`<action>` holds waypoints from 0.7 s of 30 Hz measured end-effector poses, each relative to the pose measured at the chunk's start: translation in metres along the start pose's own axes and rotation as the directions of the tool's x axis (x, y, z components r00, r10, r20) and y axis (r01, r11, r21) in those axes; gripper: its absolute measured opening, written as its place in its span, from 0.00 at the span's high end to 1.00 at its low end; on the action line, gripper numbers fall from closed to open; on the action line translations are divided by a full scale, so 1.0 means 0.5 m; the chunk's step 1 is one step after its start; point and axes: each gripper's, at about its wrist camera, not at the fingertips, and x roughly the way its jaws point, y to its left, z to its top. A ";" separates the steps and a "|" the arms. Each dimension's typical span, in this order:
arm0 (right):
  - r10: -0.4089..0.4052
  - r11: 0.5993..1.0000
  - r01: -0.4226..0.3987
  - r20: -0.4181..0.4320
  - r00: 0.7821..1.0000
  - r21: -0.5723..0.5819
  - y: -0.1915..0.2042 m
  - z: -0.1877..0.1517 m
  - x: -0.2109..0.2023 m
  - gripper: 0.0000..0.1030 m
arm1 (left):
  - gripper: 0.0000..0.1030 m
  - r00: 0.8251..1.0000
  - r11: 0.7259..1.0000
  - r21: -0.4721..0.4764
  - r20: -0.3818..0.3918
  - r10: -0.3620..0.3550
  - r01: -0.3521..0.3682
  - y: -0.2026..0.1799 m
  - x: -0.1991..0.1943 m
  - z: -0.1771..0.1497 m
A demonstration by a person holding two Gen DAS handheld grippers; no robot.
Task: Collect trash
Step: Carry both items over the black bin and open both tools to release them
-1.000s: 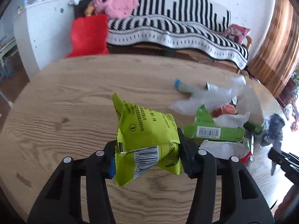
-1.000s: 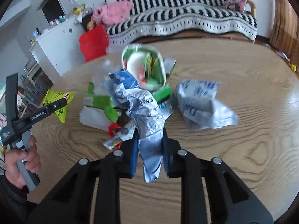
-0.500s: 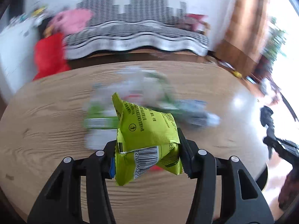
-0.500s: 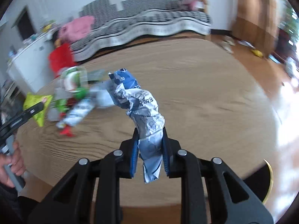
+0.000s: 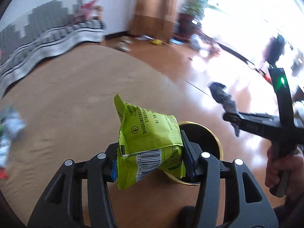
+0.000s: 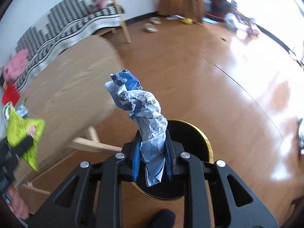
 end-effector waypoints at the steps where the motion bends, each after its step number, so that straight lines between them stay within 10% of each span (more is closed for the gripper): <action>1: -0.008 1.000 0.009 -0.010 1.000 0.020 -0.031 -0.007 0.004 0.78 | 0.50 1.000 1.000 0.015 -0.011 -0.017 0.017 -0.021 0.015 -0.001; 10: -0.005 0.995 0.014 -0.097 0.995 0.094 -0.143 -0.051 0.045 0.78 | 0.50 0.983 0.984 0.128 -0.156 -0.101 0.121 -0.162 0.180 -0.045; 21: 0.007 0.996 0.005 -0.133 0.991 0.090 -0.114 -0.047 0.071 0.78 | 0.50 0.967 0.985 0.117 -0.234 -0.096 0.126 -0.141 0.293 -0.049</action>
